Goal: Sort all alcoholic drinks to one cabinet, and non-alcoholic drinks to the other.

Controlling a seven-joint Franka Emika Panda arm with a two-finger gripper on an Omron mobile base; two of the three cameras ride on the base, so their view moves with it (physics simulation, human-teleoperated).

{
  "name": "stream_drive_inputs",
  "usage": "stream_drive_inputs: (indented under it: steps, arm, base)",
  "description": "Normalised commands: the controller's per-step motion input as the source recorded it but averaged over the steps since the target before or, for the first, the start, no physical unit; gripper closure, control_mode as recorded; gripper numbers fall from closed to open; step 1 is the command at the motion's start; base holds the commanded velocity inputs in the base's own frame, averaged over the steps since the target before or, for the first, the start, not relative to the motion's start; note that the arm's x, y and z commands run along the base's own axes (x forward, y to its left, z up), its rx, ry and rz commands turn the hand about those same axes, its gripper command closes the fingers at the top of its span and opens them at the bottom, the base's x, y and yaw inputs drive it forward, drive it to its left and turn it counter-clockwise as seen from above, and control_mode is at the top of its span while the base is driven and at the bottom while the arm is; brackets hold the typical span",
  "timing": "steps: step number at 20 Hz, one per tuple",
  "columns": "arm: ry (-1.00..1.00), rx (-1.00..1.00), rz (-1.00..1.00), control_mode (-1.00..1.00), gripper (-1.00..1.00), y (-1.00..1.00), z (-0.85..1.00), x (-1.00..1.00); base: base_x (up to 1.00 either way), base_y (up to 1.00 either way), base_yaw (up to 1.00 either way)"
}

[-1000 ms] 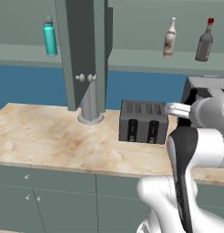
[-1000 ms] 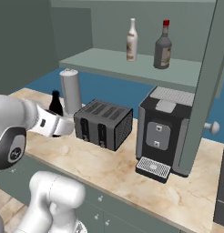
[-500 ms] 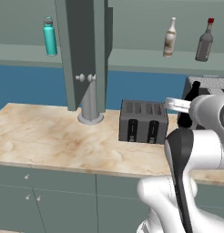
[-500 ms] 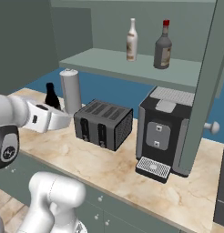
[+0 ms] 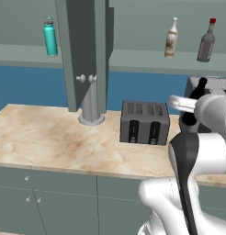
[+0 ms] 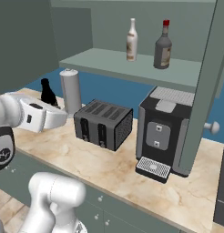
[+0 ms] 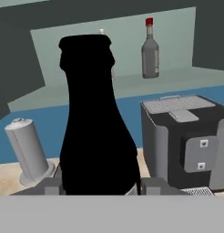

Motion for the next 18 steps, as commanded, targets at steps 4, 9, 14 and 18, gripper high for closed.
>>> stream_drive_inputs:
  steps: [4, 9, 14, 18]
  arm:
    - [-0.07, 0.0, 0.0, -1.0, 1.0, 0.0, 0.04, -0.17]
    - [-0.04, 0.0, 0.0, -1.0, 1.0, 0.0, 0.0, -0.08]
    - [0.0, 0.0, 0.0, -1.0, 1.0, 0.0, -0.01, -0.07]
    - [0.0, 0.0, 0.0, 1.0, 1.0, 0.0, 0.0, 0.0]
  base:
    - [0.0, 0.0, 0.0]
    - [0.0, 0.0, 0.0]
    - [0.0, 0.0, 0.0]
    - [-0.34, 0.0, 0.0]
